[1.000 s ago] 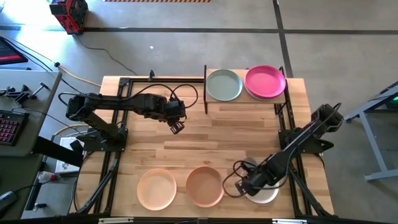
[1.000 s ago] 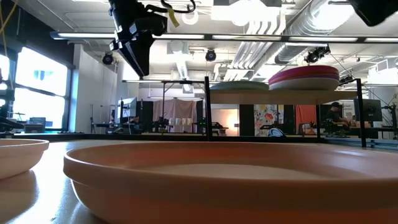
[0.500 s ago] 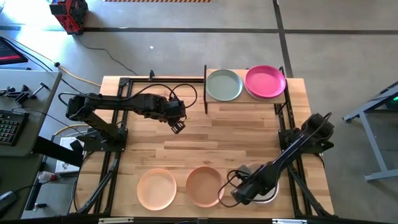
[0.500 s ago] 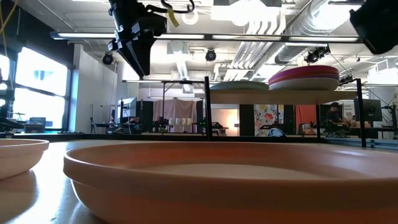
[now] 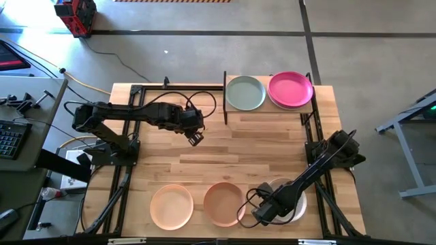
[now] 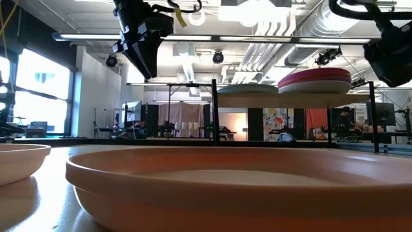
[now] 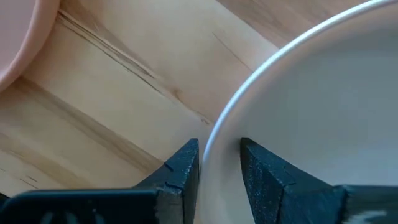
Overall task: Place and stack plates onto a shelf
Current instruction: Stack the gray plate on the light blue plate on the shelf
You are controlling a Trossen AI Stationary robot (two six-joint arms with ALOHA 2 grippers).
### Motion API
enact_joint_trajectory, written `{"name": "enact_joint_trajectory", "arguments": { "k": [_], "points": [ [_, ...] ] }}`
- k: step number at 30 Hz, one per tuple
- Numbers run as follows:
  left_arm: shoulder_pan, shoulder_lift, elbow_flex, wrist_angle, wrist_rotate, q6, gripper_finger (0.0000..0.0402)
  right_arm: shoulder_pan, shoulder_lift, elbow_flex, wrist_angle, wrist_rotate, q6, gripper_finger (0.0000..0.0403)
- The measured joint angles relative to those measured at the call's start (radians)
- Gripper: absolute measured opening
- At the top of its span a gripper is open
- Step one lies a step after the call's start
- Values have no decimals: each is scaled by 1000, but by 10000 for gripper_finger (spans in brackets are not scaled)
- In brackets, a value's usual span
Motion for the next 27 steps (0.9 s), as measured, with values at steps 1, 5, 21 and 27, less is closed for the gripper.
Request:
{"name": "enact_joint_trajectory", "arguments": {
  "k": [1,5,21,27],
  "points": [
    [0,0,0,3,0,0,119,0,2,1,0,0,0,90],
    [0,0,0,19,0,0,119,0,2,1,1,-6,0,52],
    [1,0,0,47,86,1,119,-4,0,243,-349,17,-181,0],
    [2,0,0,47,104,1,119,-34,-1,454,-614,100,-279,0]
  ]
}}
